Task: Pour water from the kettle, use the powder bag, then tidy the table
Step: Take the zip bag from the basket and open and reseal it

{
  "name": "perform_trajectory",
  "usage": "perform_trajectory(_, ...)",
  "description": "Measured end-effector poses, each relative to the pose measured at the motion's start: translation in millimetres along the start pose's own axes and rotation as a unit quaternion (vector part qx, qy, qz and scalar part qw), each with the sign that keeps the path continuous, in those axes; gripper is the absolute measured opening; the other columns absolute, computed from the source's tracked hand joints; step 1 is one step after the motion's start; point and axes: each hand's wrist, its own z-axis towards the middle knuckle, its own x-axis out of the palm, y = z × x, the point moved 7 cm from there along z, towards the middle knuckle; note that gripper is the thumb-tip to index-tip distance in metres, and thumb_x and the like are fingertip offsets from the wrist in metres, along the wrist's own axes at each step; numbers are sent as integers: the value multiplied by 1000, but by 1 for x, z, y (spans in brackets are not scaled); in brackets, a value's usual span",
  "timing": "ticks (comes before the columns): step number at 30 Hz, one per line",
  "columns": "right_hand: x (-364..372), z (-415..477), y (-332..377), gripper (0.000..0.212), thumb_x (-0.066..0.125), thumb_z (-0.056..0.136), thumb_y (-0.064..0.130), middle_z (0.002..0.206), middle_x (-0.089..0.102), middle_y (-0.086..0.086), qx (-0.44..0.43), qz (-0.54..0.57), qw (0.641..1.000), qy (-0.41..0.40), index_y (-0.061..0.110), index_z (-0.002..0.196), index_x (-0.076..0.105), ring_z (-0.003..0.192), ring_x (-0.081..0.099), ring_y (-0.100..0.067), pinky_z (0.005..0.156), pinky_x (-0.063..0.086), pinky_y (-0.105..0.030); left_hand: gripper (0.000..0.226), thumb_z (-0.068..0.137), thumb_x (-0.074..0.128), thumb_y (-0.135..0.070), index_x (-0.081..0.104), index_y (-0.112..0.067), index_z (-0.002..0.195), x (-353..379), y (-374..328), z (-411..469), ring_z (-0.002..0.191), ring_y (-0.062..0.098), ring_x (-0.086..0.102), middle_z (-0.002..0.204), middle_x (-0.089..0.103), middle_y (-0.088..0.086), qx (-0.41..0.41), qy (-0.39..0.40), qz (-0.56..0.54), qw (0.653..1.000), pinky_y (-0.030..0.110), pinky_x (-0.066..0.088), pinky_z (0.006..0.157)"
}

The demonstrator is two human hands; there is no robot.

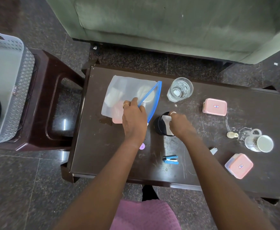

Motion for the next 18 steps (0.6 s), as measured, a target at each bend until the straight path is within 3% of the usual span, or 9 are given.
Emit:
perform_trajectory(5,-1,1,5,43,36,86,-9,121,54,-27,5,3,1000,-13,-1,129,36,110,54,-42,82,44,-43,36,96,42,-16,49,-13,131,-2,-2,2,77,13,45,113,53,9,5,-8,1,1000,24,43,74)
perform_trajectory(8,2,2,6,37,37,88,-7,117,55,-28,11,9,999,-33,1,124,40,105,56,-43,77,44,-42,36,96,42,-16,49,-13,131,-2,-2,2,77,14,46,113,53,9,5,-8,1,1000,24,42,73)
perform_trajectory(11,13,3,7,36,39,92,1,118,53,-29,5,-6,1000,2,3,128,40,105,55,-45,76,43,-41,36,96,42,-17,49,-13,131,-2,-1,3,77,15,46,113,53,9,2,-6,4,1000,28,46,75)
perform_trajectory(14,15,8,9,49,35,88,-6,123,50,-29,5,-11,1000,17,6,136,35,109,53,-45,83,45,-43,37,96,41,-16,49,-13,131,-1,0,2,77,15,45,112,53,10,4,-5,6,1000,27,44,74)
perform_trajectory(18,14,13,8,32,40,91,-2,120,54,-27,4,-5,1000,25,2,121,49,104,57,-42,77,46,-38,36,95,41,-16,50,-13,130,1,1,2,76,15,45,111,53,9,3,-5,1,1000,26,42,72)
